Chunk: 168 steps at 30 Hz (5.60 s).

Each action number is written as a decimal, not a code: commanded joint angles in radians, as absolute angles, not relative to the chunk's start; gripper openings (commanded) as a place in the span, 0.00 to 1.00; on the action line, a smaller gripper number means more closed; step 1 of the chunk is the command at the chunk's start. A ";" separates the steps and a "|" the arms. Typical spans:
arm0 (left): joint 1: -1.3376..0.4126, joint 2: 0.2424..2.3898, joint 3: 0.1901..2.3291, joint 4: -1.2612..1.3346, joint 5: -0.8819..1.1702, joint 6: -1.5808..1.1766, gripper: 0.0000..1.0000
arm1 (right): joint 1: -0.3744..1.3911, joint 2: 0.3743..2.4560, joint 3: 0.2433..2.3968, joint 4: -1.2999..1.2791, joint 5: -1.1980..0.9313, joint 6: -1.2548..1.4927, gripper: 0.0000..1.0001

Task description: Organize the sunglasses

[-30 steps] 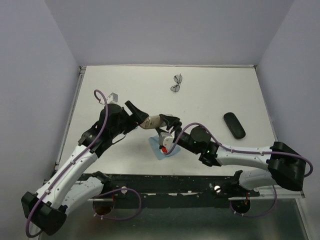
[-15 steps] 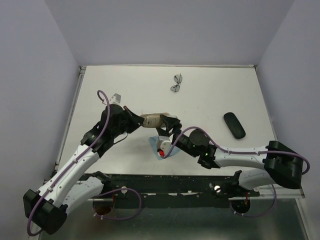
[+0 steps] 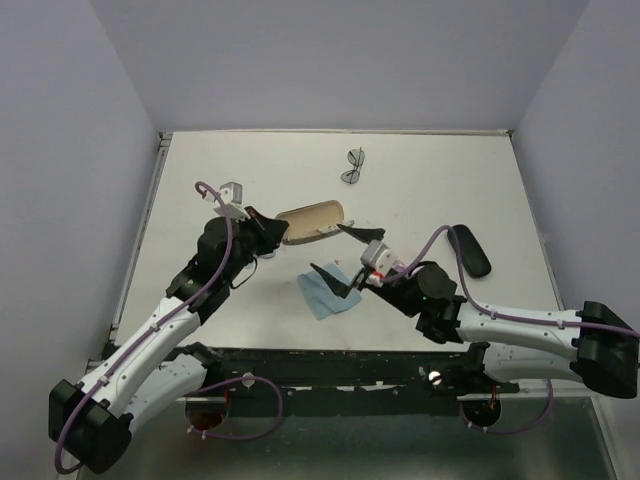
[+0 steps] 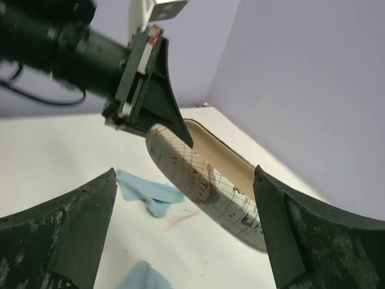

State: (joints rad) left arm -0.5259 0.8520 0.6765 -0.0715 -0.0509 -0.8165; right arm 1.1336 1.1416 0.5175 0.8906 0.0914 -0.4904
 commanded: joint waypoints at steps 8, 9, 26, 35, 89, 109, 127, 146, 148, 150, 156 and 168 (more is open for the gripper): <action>-0.623 0.799 0.493 0.420 -0.460 -0.585 0.00 | 1.140 1.071 0.853 0.031 0.706 0.919 1.00; -0.629 0.795 0.476 0.449 -0.475 -0.589 0.00 | 1.140 1.083 0.868 0.023 0.707 0.931 1.00; -0.759 0.811 0.379 0.684 -0.603 -0.491 0.00 | 0.990 1.428 1.131 -0.023 0.491 1.129 0.95; -0.808 0.842 0.385 0.695 -0.637 -0.456 0.03 | 0.957 1.494 1.109 0.061 0.452 1.146 0.49; -0.811 0.428 0.318 -0.459 -0.448 -1.104 0.99 | 0.690 2.089 1.404 -0.014 0.362 -1.097 0.16; -0.811 0.560 0.377 -0.411 -0.422 -1.098 0.99 | 0.683 2.043 1.390 0.060 0.354 -1.034 0.47; -0.811 0.667 0.459 -0.440 -0.301 -1.014 0.99 | 0.684 1.398 1.131 0.009 0.376 0.125 1.00; -0.810 1.077 0.574 -0.359 -0.176 -0.914 0.99 | 0.753 1.244 0.695 -0.212 -0.118 0.696 1.00; -0.802 1.107 0.591 -0.367 -0.186 -0.913 0.99 | 0.770 1.273 0.693 -0.225 -0.097 0.692 1.00; -0.795 1.140 0.603 -0.368 -0.180 -0.913 0.99 | 0.788 1.302 0.693 -0.226 -0.103 0.690 1.00; -0.790 1.219 0.618 -0.293 -0.091 -0.891 0.99 | 0.828 1.370 0.664 -0.057 -0.185 0.693 1.00; -0.792 1.160 0.543 -0.212 -0.009 -0.877 0.99 | 0.828 1.502 0.658 0.085 -0.149 0.793 1.00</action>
